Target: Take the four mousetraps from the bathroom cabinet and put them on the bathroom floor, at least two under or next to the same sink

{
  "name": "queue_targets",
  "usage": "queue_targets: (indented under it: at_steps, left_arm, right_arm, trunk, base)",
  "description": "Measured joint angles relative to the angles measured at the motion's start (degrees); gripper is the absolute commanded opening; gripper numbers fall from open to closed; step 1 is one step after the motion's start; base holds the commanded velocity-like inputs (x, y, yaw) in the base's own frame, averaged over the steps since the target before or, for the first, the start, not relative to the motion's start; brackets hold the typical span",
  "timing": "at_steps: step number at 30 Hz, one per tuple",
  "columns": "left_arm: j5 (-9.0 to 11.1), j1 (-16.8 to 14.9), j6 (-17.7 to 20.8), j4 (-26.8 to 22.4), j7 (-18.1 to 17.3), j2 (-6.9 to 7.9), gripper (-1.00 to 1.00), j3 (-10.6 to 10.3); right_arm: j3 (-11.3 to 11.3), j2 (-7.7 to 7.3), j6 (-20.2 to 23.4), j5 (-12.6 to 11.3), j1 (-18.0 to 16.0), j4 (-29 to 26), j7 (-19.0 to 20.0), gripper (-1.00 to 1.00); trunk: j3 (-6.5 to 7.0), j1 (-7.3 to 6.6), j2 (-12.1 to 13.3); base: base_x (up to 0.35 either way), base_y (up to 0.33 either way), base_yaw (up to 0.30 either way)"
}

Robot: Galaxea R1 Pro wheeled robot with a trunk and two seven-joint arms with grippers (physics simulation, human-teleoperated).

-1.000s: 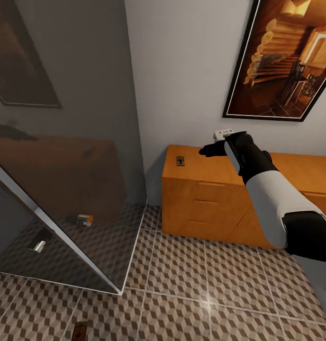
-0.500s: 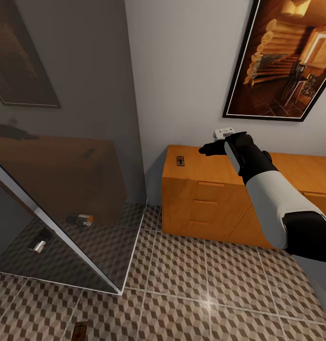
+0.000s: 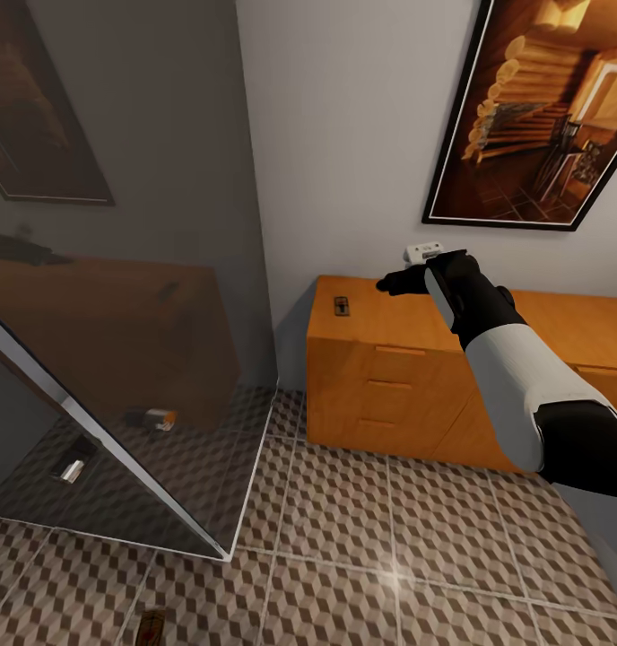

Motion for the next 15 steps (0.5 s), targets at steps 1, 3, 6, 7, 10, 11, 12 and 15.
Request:
queue_targets:
  at_steps: [1, 3, 6, 7, 10, 11, 12, 15]
  left_arm:
    - [0.0, 0.0, 0.0, 0.0, 0.0, 0.0, -1.0, 0.0]
    - [0.0, 0.0, 0.01, -0.01, -0.04, 0.0, -1.0, 0.0]
    - [-0.01, 0.0, 0.05, 0.01, -0.11, 0.02, -1.0, -0.04]
    - [0.0, 0.0, 0.39, 0.04, -0.12, 0.04, -1.0, -0.05]
    - [0.0, 0.0, 5.48, 0.07, -0.15, 0.09, -1.0, -0.06]
    - [0.0, 0.01, 9.79, 0.08, -0.17, 0.09, -1.0, -0.06]
    - [0.0, 0.01, 15.03, 0.08, -0.23, 0.12, -1.0, -0.06]
    - [0.0, 1.23, 33.09, 0.07, -0.35, 0.43, -1.0, -0.04]
  right_arm:
    - [0.0, 0.0, 0.0, 0.0, 0.0, 0.0, 0.0, 1.0]
    - [0.0, 0.0, 0.0, 0.0, 0.0, 0.0, 0.0, 1.0]
    - [0.0, -0.01, 0.01, 0.01, 0.0, 0.0, 0.0, 1.0]
    - [0.0, -0.04, 0.02, 0.0, 0.0, 0.0, -0.02, 1.0]
    - [0.0, -0.15, 0.04, 0.01, 0.0, 0.01, -0.08, 1.0]
    - [0.0, -0.24, 0.04, 0.01, 0.0, 0.0, -0.21, 1.0]
    - [0.0, -0.38, 0.04, 0.02, 0.0, 0.03, -0.43, 1.0]
    - [0.0, -1.03, -0.02, 0.02, 0.0, 0.08, -1.58, 1.0]
  trunk:
    - [0.0, 0.0, 0.0]
    - [0.0, -0.01, 0.0]
    - [0.0, 0.0, 0.0]
    - [0.0, 0.01, 0.0]
    - [0.0, 0.01, 0.0]
    - [0.0, 0.01, 0.0]
    - [0.0, 0.01, 0.0]
    - [-0.01, 0.01, 0.0]
  base:
    - [0.163, -0.032, 0.0]
    - [0.176, -0.063, 0.0]
    - [0.094, -0.029, 0.0]
    - [0.041, -0.013, 0.0]
    - [0.018, -0.005, 0.0]
    - [0.007, -0.002, 0.0]
    - [0.006, -0.002, 0.0]
    - [0.001, 0.0, 0.0]
